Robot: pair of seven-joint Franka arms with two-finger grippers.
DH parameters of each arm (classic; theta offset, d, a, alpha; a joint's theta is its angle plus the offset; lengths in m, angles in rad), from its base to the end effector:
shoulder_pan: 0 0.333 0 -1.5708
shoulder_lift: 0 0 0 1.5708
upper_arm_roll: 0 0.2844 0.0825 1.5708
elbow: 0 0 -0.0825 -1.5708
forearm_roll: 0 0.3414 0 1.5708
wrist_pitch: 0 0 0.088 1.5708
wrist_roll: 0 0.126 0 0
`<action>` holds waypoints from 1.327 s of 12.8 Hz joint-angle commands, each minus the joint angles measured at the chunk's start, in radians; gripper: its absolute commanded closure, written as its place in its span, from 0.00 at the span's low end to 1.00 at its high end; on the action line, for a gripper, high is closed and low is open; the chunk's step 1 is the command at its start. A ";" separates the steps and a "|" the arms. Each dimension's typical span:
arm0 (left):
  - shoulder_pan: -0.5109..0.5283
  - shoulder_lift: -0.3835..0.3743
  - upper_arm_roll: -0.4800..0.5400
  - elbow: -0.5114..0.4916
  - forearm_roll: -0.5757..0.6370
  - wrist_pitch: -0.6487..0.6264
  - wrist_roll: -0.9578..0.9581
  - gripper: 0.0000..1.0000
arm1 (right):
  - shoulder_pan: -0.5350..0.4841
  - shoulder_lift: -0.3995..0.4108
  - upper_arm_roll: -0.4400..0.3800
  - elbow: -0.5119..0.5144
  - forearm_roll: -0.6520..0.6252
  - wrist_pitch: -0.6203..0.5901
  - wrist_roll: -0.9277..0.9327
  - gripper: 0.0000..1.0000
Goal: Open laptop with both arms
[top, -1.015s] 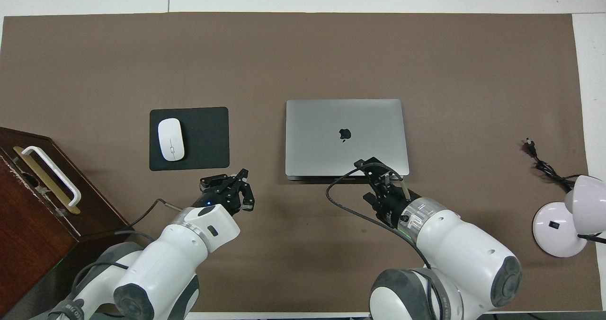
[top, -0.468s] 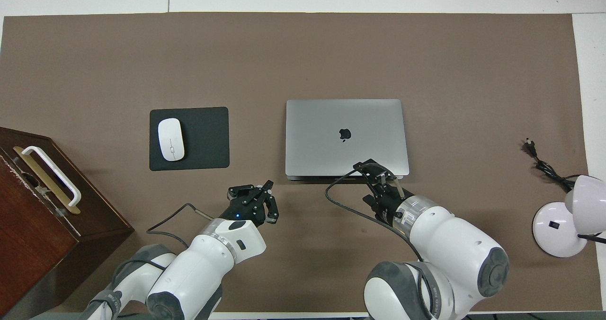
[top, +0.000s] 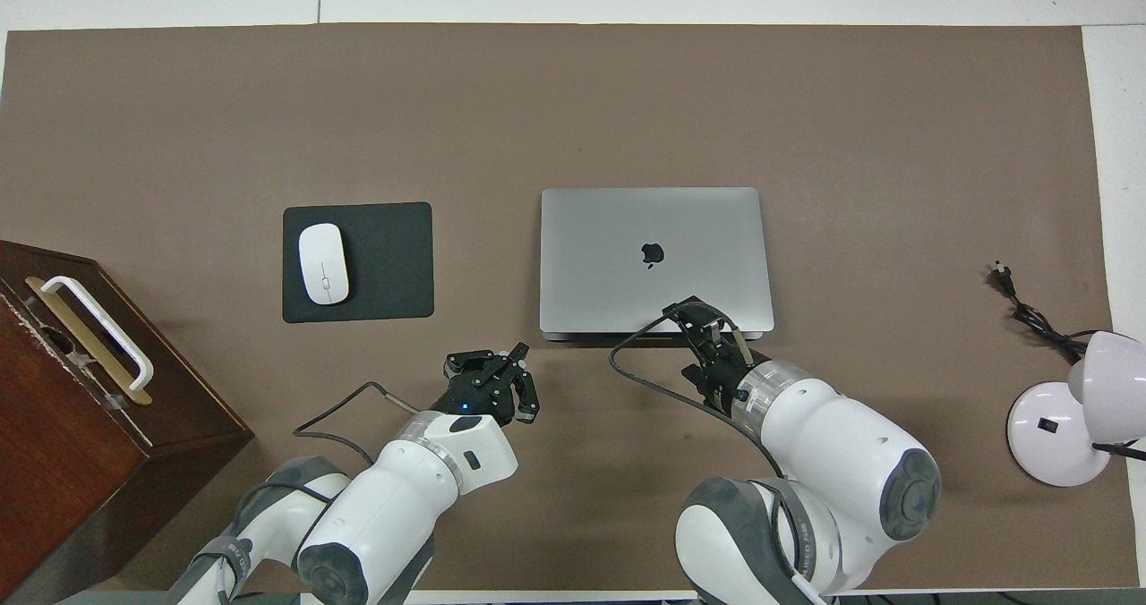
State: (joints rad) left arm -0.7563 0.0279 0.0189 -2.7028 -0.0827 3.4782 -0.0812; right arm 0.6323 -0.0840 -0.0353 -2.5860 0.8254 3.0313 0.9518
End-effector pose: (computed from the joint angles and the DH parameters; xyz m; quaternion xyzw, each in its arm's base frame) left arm 0.3417 -0.2964 0.3022 0.8938 -0.2607 0.3342 0.1464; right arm 0.4016 0.2077 0.3200 -0.8042 0.5237 -0.0672 0.2731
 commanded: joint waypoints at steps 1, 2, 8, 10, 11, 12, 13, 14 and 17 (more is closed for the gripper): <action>-0.031 0.055 0.016 0.032 -0.006 0.025 0.012 1.00 | 0.001 0.058 0.003 0.050 0.026 0.030 -0.007 0.00; -0.031 0.063 0.018 0.043 -0.003 0.025 0.015 1.00 | -0.002 0.075 0.003 0.065 0.026 0.030 -0.008 0.00; -0.023 0.133 0.019 0.112 0.003 0.025 0.081 1.00 | -0.009 0.107 0.002 0.099 0.026 0.029 -0.021 0.00; -0.017 0.150 0.019 0.124 0.003 0.025 0.106 1.00 | -0.022 0.116 0.002 0.116 0.028 0.029 -0.048 0.00; -0.017 0.162 0.019 0.133 0.003 0.025 0.112 1.00 | -0.029 0.121 0.002 0.127 0.028 0.029 -0.050 0.00; -0.015 0.171 0.019 0.144 0.003 0.025 0.113 1.00 | -0.029 0.122 0.002 0.127 0.026 0.029 -0.051 0.00; -0.015 0.182 0.021 0.152 0.003 0.025 0.113 1.00 | -0.029 0.122 0.002 0.129 0.026 0.029 -0.051 0.00; -0.015 0.184 0.019 0.156 0.003 0.025 0.113 1.00 | -0.029 0.122 0.002 0.127 0.028 0.029 -0.051 0.00; -0.015 0.199 0.021 0.170 0.003 0.025 0.113 1.00 | -0.029 0.122 0.002 0.127 0.028 0.029 -0.056 0.00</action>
State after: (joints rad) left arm -0.7672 0.1959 0.0305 -2.5590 -0.0812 3.4811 0.0154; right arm 0.6110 0.0241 -0.0403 -2.4736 0.8254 3.0400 0.9374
